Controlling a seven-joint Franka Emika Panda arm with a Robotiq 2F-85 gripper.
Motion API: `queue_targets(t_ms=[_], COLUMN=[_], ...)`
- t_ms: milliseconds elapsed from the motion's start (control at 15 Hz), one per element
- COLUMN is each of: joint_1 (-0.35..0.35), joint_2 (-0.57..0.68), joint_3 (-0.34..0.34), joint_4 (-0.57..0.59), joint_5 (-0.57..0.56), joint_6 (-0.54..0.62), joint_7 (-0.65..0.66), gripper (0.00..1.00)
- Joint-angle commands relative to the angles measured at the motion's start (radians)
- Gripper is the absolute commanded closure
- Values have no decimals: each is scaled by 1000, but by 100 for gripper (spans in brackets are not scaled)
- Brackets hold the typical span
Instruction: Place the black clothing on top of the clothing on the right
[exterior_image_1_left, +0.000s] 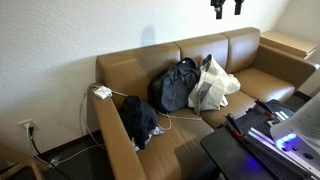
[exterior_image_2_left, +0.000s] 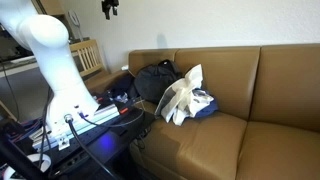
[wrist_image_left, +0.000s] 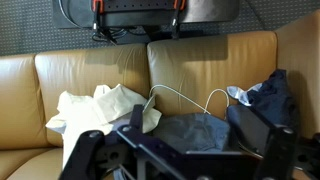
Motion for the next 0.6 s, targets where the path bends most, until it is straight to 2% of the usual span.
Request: queue_targets(t_ms=[0,200,267,533], joint_1=[13,19,18,20], joint_2=[2,20,3,3], joint_3=[-12,-29,-14,-25], joint_4=[3,45,5,22], joint_5=[-2,31,2,9], joint_6=[-3,-87,-29,-62], joint_7=[3,-72,-22,-53], gripper=[0,0,0,0])
